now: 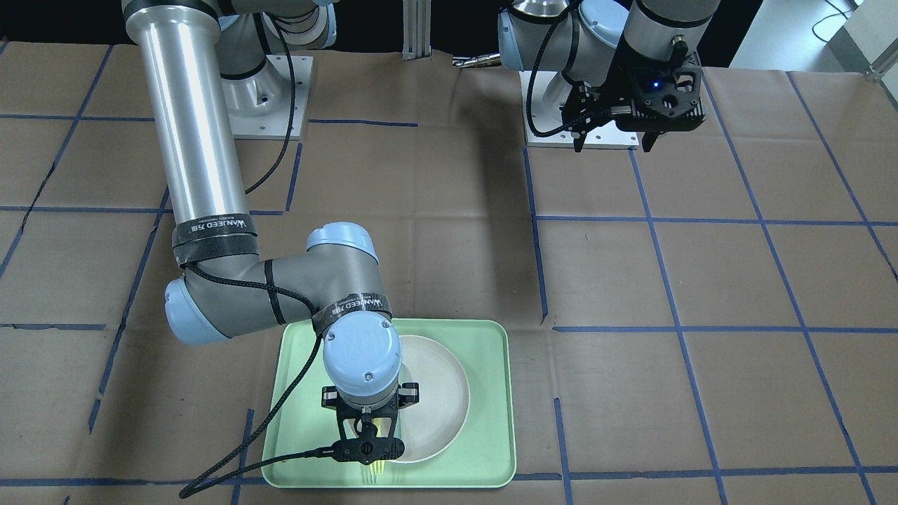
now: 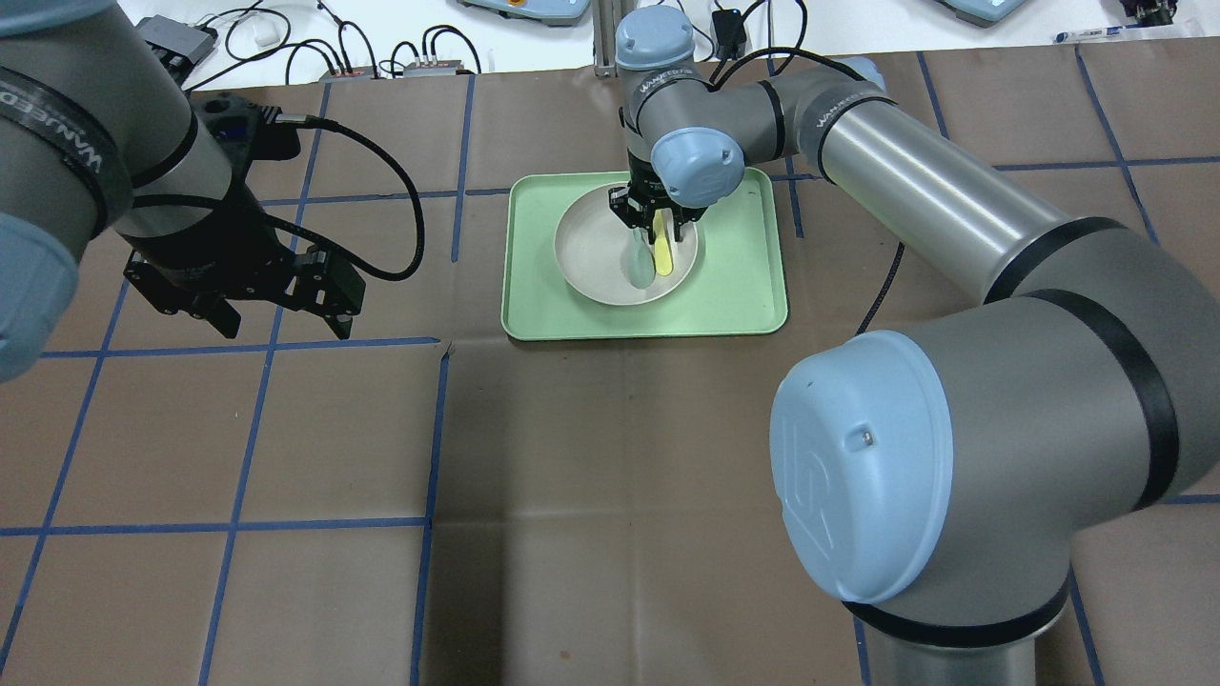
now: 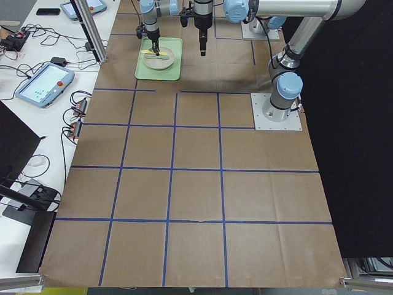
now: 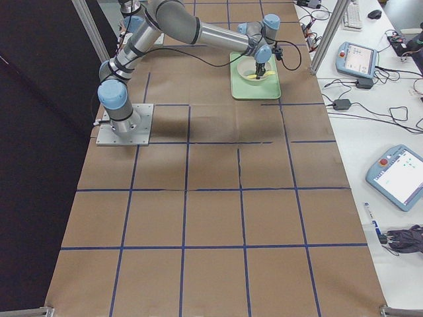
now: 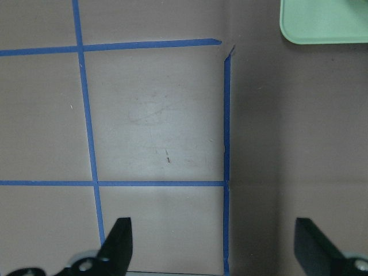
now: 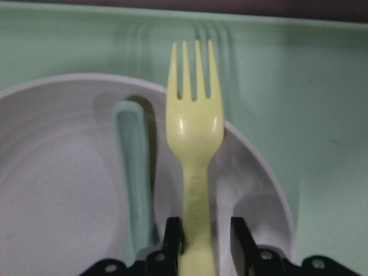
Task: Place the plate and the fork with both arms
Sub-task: 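Lift the yellow fork out of the plate with the right gripper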
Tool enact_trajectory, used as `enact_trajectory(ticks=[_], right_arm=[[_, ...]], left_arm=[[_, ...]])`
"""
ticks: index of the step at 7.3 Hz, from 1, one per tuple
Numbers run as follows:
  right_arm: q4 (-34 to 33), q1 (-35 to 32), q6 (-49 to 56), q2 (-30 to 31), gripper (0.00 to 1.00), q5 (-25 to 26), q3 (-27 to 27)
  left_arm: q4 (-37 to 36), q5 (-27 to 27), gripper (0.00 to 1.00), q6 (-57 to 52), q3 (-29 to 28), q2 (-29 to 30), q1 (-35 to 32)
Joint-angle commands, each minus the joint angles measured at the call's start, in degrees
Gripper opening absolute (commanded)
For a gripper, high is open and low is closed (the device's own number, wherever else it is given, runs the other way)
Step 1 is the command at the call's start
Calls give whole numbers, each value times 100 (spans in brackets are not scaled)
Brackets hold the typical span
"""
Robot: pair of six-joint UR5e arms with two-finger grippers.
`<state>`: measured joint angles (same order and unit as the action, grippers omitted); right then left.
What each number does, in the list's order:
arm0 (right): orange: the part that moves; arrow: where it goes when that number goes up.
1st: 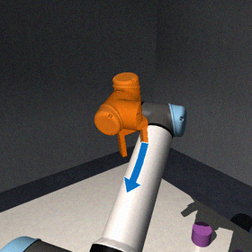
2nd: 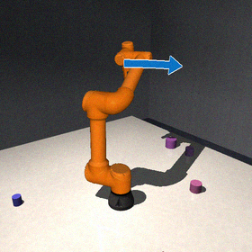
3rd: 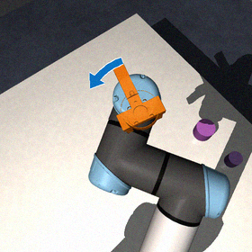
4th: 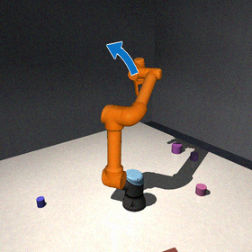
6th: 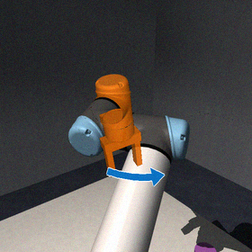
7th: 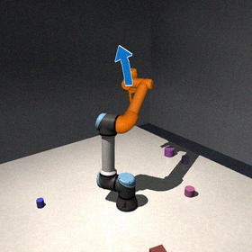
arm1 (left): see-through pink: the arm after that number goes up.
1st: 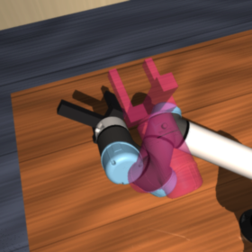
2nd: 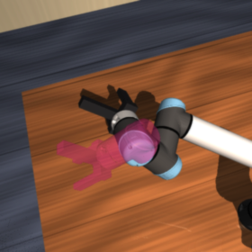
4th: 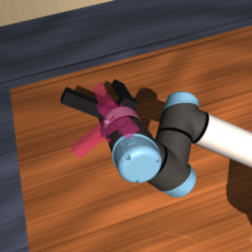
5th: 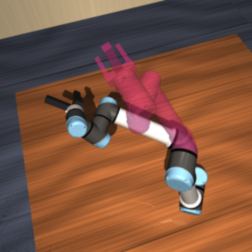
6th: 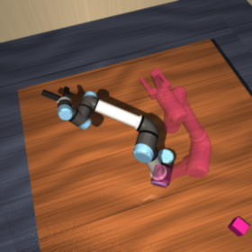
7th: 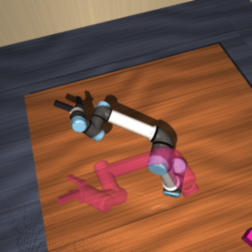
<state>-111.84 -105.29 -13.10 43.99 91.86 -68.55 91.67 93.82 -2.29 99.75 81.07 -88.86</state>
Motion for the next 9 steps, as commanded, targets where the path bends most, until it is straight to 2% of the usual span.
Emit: enact_trajectory(ticks=[1,2,4,6,9], right_arm=[[-5,-1,0,-13,41,7,-1],[-5,-1,-9,-13,38,7,17],[-5,-1,-17,-13,18,7,26],[-5,-1,-53,-13,7,-10,35],[4,-1,-53,13,3,-37,61]], left_arm=[[0,-4,100,0,18,-3,0],[-26,-4,100,0,96,-38,0],[-35,-13,100,0,106,-47,0],[-35,-13,100,0,114,-56,0],[-44,-13,100,0,114,-56,0]])
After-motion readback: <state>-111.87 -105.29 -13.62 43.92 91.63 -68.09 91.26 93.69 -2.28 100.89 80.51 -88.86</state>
